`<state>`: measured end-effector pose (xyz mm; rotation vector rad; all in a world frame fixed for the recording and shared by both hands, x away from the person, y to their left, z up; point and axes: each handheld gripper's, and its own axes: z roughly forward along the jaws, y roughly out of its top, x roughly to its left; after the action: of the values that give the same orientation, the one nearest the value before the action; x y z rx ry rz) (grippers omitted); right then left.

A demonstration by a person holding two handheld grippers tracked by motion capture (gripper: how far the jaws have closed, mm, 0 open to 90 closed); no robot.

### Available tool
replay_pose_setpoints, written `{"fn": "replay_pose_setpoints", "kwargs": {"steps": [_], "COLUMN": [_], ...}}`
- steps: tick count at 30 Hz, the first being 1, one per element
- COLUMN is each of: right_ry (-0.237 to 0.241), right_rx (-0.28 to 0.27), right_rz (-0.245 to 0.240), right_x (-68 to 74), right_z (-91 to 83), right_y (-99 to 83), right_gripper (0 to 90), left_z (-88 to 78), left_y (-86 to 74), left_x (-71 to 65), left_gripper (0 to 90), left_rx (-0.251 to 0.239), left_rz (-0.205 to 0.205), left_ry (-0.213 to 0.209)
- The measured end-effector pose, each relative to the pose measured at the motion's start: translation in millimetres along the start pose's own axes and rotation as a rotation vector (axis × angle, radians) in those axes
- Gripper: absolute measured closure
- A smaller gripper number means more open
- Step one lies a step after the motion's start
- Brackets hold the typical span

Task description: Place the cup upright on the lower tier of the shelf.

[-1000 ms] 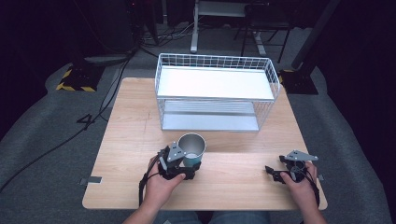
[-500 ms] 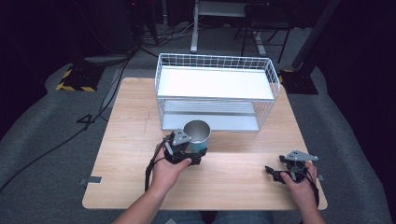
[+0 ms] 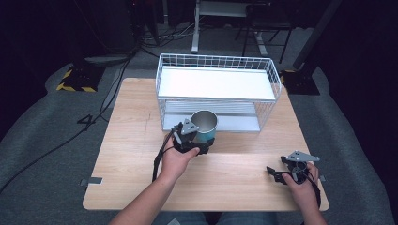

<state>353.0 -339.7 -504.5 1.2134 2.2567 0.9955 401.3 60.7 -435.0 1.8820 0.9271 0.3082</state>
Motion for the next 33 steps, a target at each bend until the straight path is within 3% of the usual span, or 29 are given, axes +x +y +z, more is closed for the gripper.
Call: {"fn": "replay_pose_setpoints", "kwargs": {"steps": [4,12,15,33], "right_ry": [0.000,0.000,0.000,0.001], "right_rx": [0.000,0.000,0.000,0.000], "right_rz": [0.000,0.000,0.000,0.000], "right_x": [0.0,0.0,0.0,-0.1], "right_z": [0.0,0.0,0.0,0.0], "right_y": [0.0,0.0,0.0,0.0], "right_gripper": [18.5,18.5,18.4,18.5], "left_z": [10.2,32.2,42.7,81.0], "left_y": [3.6,8.2,12.0,23.8], "left_x": [3.1,16.0,24.6,45.2], "left_gripper": [24.2,24.2,24.2,24.1], "left_rx": [-0.014,-0.007,0.002,-0.009], "left_rz": [-0.032,-0.049,-0.040,-0.055], "left_ry": [0.005,0.075,0.124,0.202]}}
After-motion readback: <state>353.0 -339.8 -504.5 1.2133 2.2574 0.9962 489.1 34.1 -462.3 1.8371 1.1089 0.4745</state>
